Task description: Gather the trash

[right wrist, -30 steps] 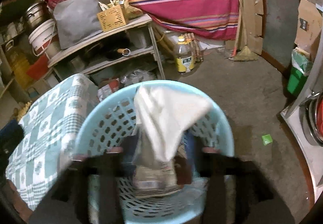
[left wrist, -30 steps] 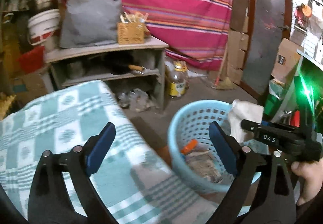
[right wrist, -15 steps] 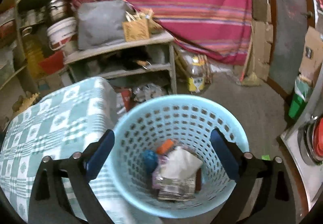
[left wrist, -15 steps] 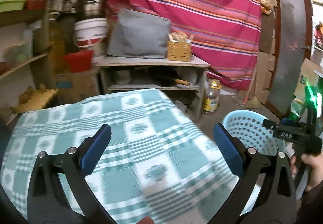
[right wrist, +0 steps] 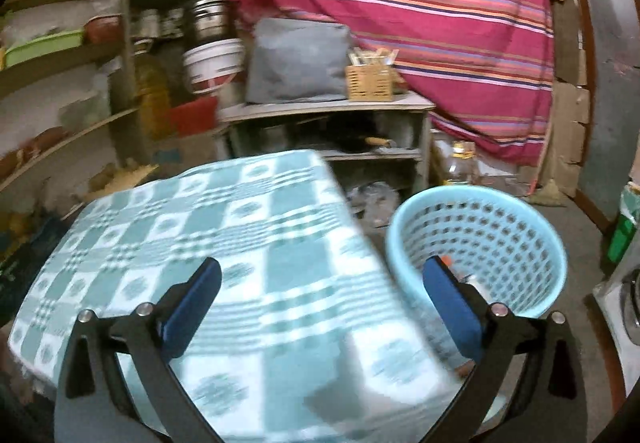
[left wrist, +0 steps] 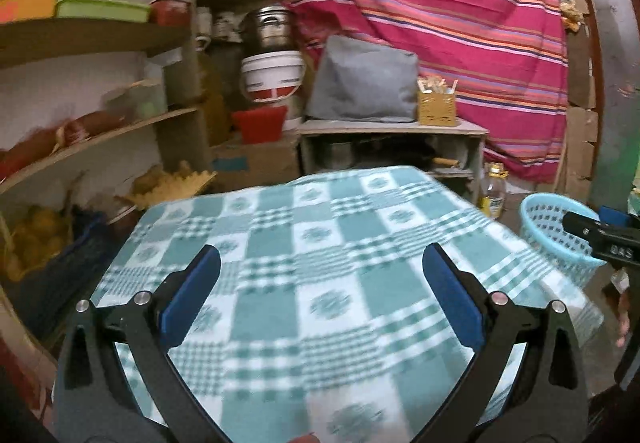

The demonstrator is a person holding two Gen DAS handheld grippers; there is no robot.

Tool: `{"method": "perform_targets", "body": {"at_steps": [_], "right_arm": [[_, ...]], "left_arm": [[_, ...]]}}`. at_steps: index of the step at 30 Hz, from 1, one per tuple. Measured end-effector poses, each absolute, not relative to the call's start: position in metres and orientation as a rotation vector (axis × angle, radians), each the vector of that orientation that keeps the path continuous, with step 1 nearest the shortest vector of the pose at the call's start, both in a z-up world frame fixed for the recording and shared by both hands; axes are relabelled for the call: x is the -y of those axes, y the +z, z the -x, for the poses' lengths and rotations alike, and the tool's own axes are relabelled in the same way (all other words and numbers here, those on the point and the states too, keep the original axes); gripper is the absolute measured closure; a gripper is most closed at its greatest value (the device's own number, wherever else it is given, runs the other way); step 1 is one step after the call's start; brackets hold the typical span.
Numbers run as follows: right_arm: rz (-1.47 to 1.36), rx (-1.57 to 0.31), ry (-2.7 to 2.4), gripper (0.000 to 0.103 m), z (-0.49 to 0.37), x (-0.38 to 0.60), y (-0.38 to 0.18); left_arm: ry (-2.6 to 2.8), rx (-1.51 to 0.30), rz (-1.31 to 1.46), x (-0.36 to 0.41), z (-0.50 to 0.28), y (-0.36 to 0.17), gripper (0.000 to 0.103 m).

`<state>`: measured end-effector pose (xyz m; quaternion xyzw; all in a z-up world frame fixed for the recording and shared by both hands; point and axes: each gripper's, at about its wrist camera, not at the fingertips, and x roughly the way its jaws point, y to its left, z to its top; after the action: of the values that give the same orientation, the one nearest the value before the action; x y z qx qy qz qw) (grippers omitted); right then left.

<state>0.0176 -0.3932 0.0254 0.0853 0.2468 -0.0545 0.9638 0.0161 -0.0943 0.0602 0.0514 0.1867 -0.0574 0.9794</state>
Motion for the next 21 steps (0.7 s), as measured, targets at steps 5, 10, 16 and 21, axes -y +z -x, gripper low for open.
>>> {"method": "perform_targets", "body": {"at_steps": [5, 10, 16, 21], "right_arm": [[-0.129, -0.501, -0.052, 0.005, 0.0, 0.346, 0.013], [-0.096, -0.491, -0.019, 0.005, 0.012, 0.311, 0.006], [-0.033, -0.474, -0.014, 0.005, 0.014, 0.284, 0.001], [-0.028, -0.46, -0.02, 0.005, 0.012, 0.277, 0.002]], "left_arm": [[-0.069, -0.387, -0.112, 0.066, -0.002, 0.039, 0.005], [-0.045, -0.395, -0.103, 0.045, 0.01, 0.024, 0.005], [0.003, -0.375, -0.075, 0.023, 0.018, 0.018, 0.005], [0.02, -0.371, -0.04, 0.013, 0.018, 0.015, 0.005]]}}
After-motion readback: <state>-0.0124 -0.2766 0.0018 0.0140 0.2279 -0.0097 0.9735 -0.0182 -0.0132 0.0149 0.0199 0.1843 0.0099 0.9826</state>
